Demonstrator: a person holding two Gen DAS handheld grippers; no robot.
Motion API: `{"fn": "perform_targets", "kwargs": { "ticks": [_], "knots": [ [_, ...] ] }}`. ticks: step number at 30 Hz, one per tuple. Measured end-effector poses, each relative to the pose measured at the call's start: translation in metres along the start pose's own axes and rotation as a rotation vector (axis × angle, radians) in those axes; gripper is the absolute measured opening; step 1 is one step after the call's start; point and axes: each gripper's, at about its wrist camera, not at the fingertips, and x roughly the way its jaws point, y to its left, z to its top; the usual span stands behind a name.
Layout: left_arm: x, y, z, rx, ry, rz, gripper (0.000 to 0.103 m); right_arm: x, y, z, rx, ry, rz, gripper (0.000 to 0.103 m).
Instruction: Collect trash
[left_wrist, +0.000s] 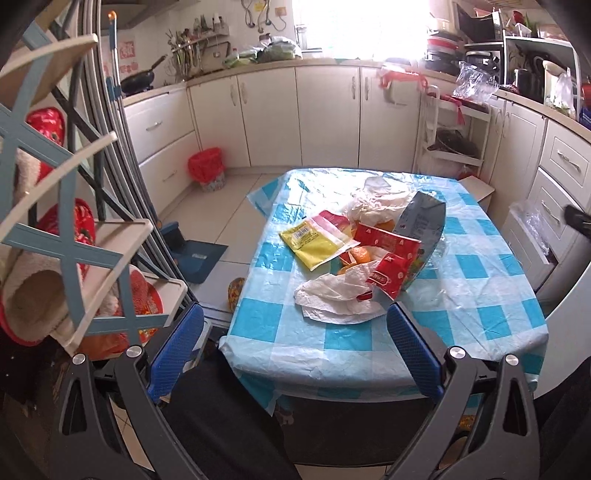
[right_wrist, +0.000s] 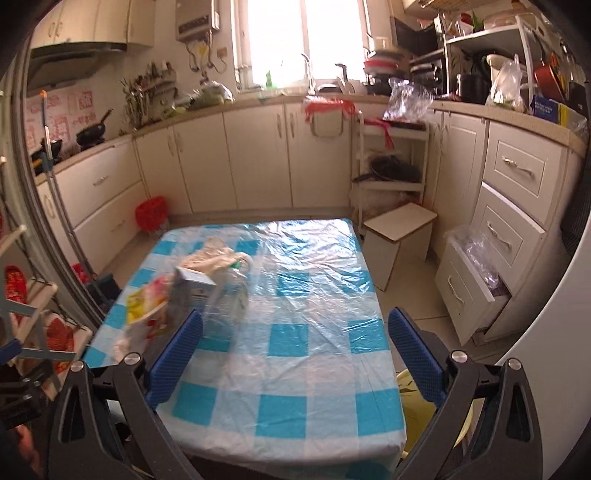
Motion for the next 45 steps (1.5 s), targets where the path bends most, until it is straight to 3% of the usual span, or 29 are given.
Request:
{"fn": "perform_targets", "kwargs": {
  "ticks": [4,8,12,24,45],
  "knots": [
    [-0.028,-0.003,-0.003,-0.012,-0.039,0.017,0.095,-0.068,0.023,-0.022,0.023,-0.097,0.048,0.096],
    [-0.051,-0.01,-0.013,-0.014,-0.066,0.009,0.095,-0.097,0.032,-0.063,0.086,-0.146,0.026,0.096],
    [-0.07,-0.015,-0.024,-0.003,-0.08,-0.013,0.095,-0.103,0.028,-0.085,0.103,-0.121,0.015,0.096],
    [-0.101,-0.013,-0.037,-0.006,-0.117,-0.035,0.095,-0.122,0.04,-0.098,0.071,-0.139,0.02,0.096],
    [-0.093,-0.014,-0.037,-0.006,-0.098,-0.038,0.095,-0.12,0.043,-0.096,0.075,-0.109,0.024,0.096]
  ]
}}
